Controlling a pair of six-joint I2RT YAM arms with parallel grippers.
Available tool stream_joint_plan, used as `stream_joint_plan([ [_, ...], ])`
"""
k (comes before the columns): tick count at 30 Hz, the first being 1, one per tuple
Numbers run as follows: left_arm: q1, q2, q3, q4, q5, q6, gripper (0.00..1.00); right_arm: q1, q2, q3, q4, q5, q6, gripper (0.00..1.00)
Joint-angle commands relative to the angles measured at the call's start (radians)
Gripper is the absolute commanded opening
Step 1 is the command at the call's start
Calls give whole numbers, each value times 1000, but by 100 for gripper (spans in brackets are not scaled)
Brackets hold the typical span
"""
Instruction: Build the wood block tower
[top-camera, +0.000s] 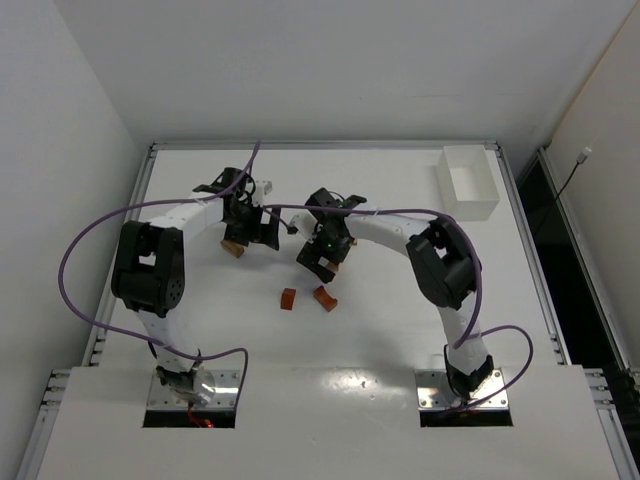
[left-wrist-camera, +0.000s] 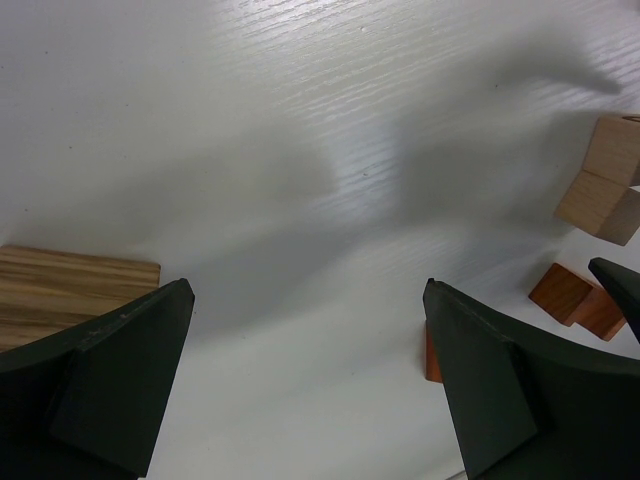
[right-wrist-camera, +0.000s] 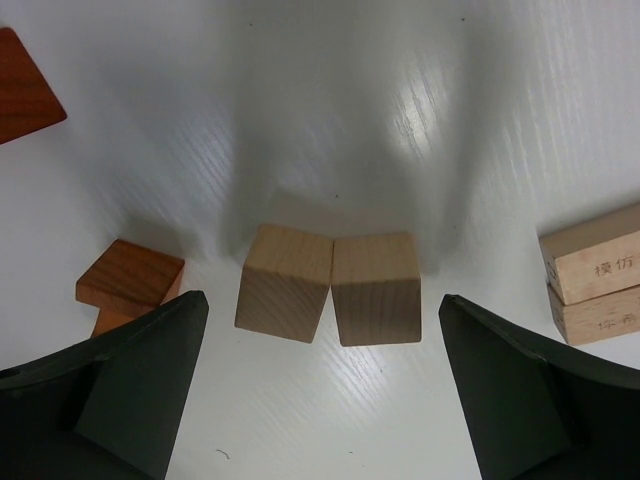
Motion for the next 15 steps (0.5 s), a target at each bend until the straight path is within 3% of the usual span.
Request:
stream_joint_plan([
  [1,15,7,36,5,16,8,99,7,13,26,15,10,7,100],
  [5,15,7,36,5,16,8,99,7,22,26,15,10,7,100],
  [9,15,7,36,5,16,8,99,7,32,26,15,20,17,92],
  [15,15,7,27,5,16,8,99,7,32,26,24,20,17,58],
])
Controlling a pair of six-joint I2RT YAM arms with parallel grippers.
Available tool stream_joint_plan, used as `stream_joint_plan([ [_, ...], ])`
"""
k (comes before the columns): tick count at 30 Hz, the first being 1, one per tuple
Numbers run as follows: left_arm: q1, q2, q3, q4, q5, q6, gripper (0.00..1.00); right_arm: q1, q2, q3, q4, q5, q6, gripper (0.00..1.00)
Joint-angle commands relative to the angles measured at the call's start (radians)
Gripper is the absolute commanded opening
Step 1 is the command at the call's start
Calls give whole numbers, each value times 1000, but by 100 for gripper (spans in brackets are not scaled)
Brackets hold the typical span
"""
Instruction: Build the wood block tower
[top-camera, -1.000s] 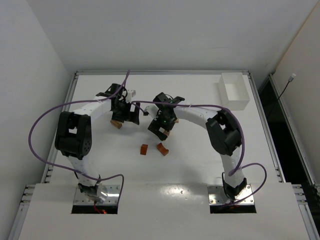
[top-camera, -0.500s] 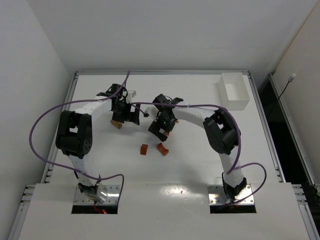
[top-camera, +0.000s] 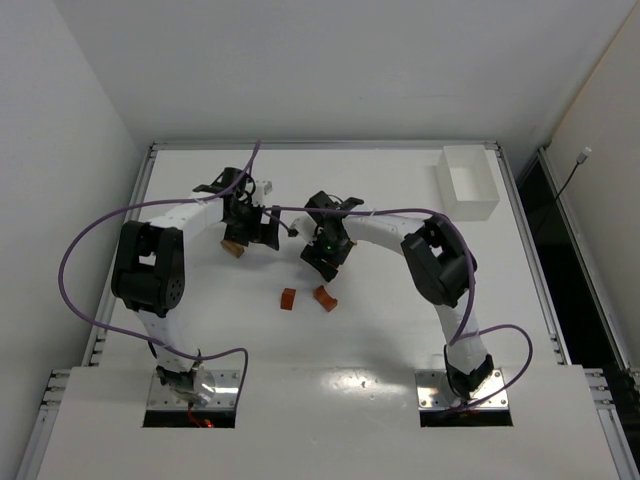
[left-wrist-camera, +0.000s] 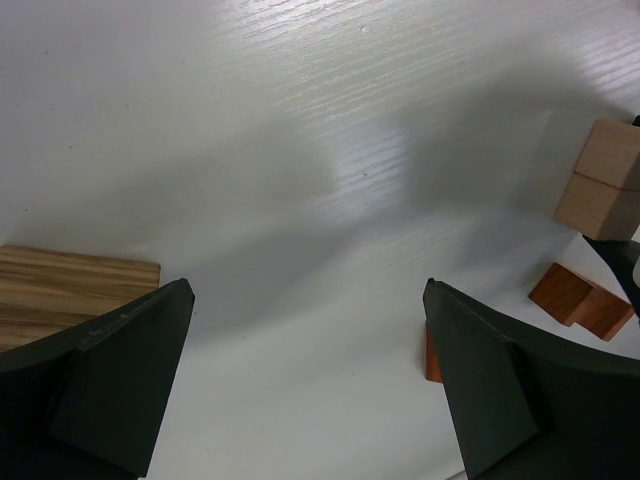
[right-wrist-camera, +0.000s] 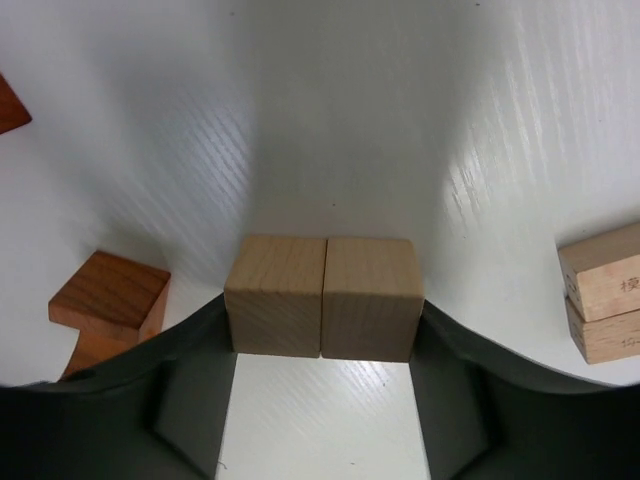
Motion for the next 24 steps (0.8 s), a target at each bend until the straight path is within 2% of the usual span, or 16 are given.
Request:
stream_joint_plan([
  [1,15,7,27,5,16,8,99,7,-6,26,21,8,11,49],
  [4,15,7,27,5,16,8,99,7,-15,26,30,8,1,28],
  [5,15,7,27,5,16,8,99,7,-24,17,30,8,1,12],
  [7,15,7,27,5,16,8,99,7,-52,6,30,22,-13,0],
  [12,24,-2,27,5,19,8,99,-49,-175,-49,-8,31,-119,0],
  [16,24,-12,27,14,39,8,99,-111,-258,-40,-85,-31,-248,0],
  [21,33,-12,27,14,49,8,99,-201,-279,78,-225,-137,-479,0],
  [24,33,-1,38,14,58,8,99,-259,-230,176,-327,-259,-619,0],
])
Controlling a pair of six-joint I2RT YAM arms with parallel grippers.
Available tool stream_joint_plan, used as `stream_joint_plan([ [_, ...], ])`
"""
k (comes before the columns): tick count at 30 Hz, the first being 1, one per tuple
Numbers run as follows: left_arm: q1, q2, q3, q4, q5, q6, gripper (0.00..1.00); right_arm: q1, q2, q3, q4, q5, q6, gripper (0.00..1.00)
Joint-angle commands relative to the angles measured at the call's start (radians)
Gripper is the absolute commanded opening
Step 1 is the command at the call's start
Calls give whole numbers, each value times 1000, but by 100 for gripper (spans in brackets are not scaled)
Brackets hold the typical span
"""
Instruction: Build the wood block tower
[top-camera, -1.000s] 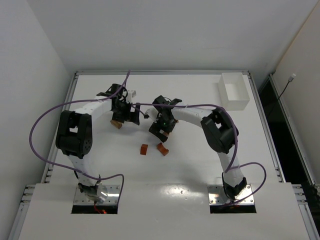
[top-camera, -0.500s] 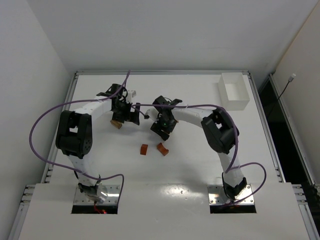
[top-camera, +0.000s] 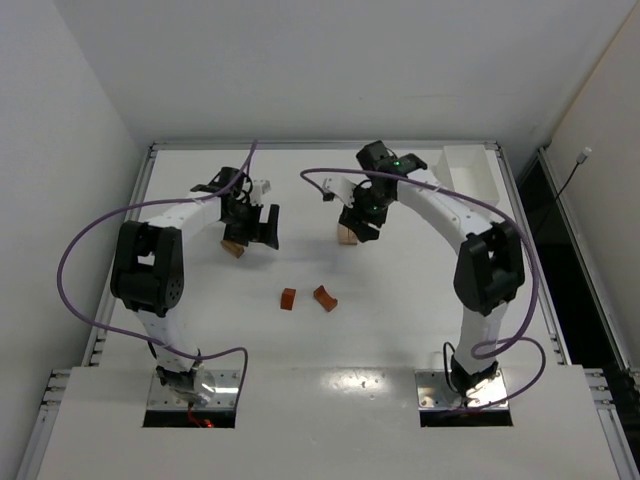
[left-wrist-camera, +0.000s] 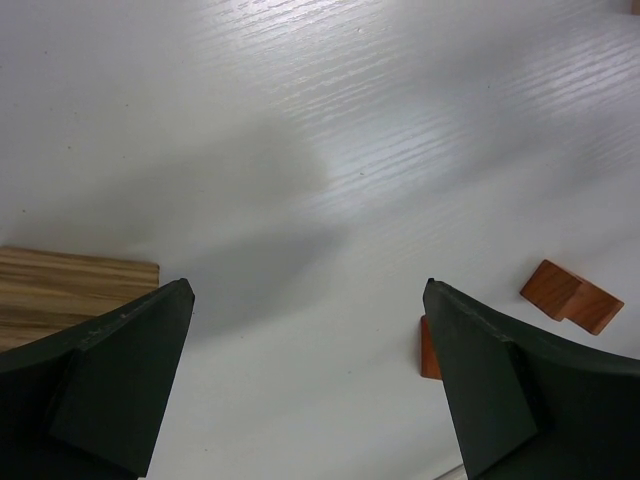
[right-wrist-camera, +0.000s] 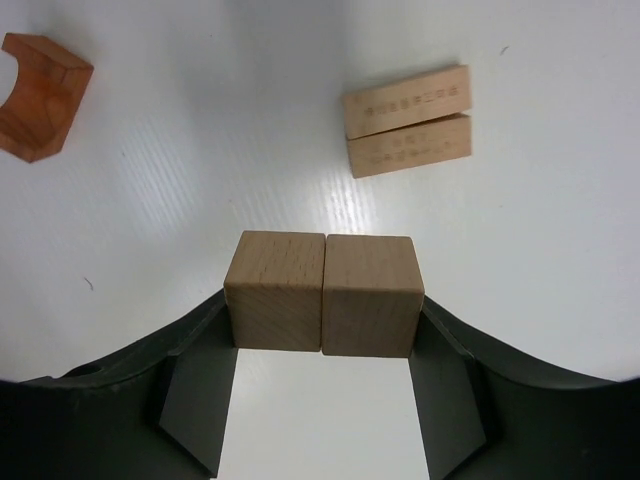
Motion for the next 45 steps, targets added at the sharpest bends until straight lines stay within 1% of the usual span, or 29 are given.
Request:
stream_joint_plan([
  [1,18,-1,38,13,27,8,99,-51,27,148,-154,-170,-239,0],
  [3,18,-1,47,13,27,8,99,-66,94,218,-276,-222,-370,0],
  [4,18,-1,47,13,27,8,99,-66,125,304,-333,-233,-422,0],
  [5,18,-1,57,13,27,8,99,-75,183,344,-408,-247,-447,0],
  [6,18,-1,57,13,27,8,99,-76,214,387,-451,-259,-508,0],
  [7,18,8,57,13,27,8,99,-88,244,460,-491,-270,-534,0],
  [14,18,28,90,4,18,8,99,-79,349,536,-478,-209,-534,0],
  [18,18,40,100,-5,18,8,99,-79,376,536,-421,-166,-473,0],
  [22,27,50,100,-5,18,18,99,-79,409,556,-358,-147,-367,2],
  [25,36,70,111,-5,27,18,99,-79,418,569,-312,-124,-326,3],
  [29,45,79,120,-15,36,18,99,-59,458,607,-301,-103,-291,3],
  [39,64,99,140,-24,65,18,99,-49,522,627,-301,-113,-300,4],
  [45,73,99,140,-24,66,18,99,-49,564,627,-290,-75,-300,4],
])
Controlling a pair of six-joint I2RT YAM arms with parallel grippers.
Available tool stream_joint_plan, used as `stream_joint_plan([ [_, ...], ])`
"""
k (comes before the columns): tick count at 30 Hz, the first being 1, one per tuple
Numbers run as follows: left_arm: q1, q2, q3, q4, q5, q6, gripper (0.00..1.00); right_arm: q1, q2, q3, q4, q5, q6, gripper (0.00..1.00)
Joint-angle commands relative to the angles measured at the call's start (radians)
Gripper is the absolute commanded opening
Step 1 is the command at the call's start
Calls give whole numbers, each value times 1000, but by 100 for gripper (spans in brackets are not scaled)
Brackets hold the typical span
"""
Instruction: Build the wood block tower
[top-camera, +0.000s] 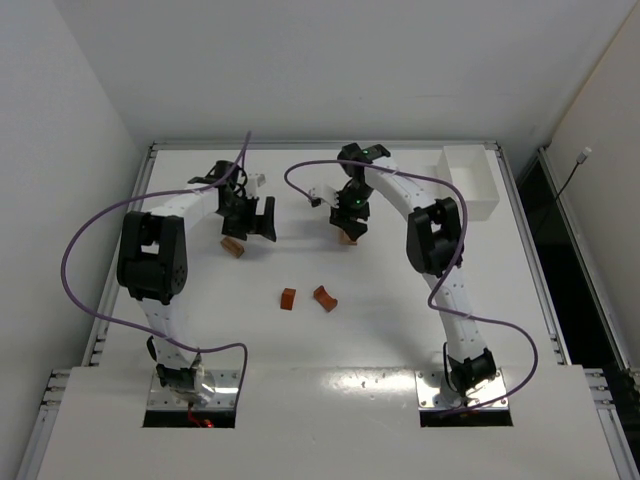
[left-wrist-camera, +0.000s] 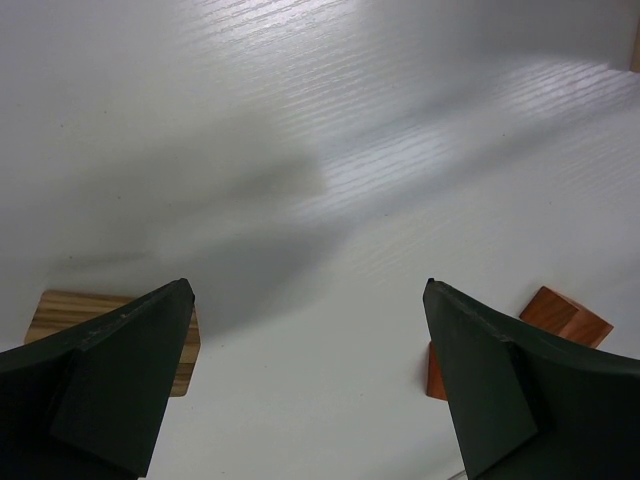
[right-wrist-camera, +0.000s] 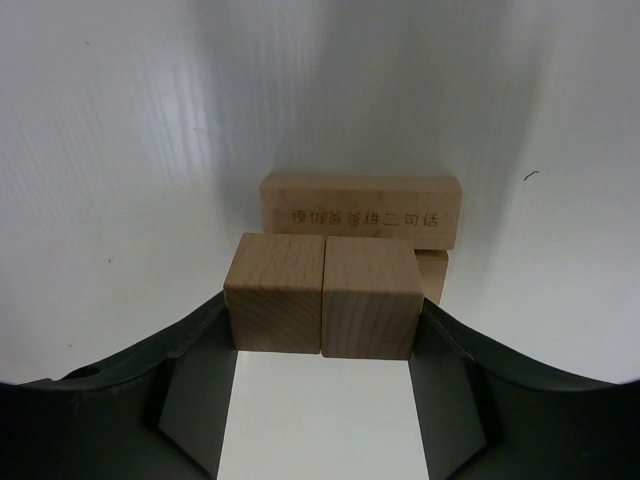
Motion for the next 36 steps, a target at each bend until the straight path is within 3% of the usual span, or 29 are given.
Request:
stream_joint_plan([
  [1,23,0,37,0,21,14,99,1,7,35,27,9,4,4],
  [22,32,9,37,0,30,14,99,11,44,35,58,38,24,8],
  [36,41,9,37,-9,39,14,99,29,62,44,51,76,33,24],
])
